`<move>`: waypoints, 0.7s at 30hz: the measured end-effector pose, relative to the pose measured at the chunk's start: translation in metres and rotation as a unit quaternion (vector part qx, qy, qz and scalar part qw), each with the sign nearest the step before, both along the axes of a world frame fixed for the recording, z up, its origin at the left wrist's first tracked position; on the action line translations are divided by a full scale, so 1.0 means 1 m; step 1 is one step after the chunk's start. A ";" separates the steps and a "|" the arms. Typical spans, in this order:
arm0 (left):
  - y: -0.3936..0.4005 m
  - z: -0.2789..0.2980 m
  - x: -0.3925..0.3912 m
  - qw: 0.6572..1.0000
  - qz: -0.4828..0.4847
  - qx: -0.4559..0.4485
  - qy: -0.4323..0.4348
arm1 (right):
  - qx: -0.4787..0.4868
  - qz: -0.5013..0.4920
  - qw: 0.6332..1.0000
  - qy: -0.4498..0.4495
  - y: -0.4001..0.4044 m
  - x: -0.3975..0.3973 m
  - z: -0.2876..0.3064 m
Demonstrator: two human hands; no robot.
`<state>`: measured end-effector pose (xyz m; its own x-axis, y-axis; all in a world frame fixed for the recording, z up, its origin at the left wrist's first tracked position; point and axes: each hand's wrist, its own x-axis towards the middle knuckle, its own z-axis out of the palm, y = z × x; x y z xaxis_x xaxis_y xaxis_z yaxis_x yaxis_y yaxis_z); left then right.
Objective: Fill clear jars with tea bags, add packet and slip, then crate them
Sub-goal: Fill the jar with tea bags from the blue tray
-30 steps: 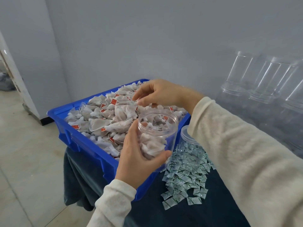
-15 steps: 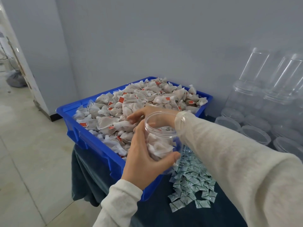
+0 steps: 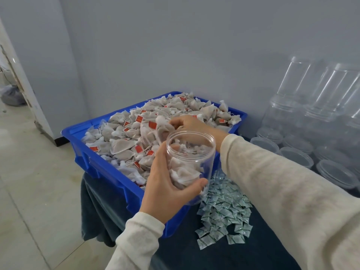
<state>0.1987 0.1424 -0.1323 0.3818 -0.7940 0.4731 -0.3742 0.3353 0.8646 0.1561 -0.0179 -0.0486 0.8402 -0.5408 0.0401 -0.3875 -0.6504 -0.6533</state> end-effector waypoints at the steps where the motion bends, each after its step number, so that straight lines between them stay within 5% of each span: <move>1: 0.000 0.000 0.000 1.000 0.002 0.004 0.002 | 0.017 -0.012 0.999 -0.031 0.001 -0.004 0.005; 10: -0.004 -0.001 0.001 0.999 0.003 0.049 -0.008 | 0.066 -0.087 0.962 -0.252 0.018 -0.053 0.063; 21: -0.013 0.006 -0.013 0.998 -0.006 0.048 -0.033 | -0.003 -0.097 0.966 -0.241 0.052 -0.090 0.058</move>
<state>0.1862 0.1293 -0.1259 0.3418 -0.8412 0.4190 -0.4285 0.2573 0.8661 0.0663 0.0341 0.0090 0.6066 -0.6846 0.4041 -0.1546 -0.6002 -0.7848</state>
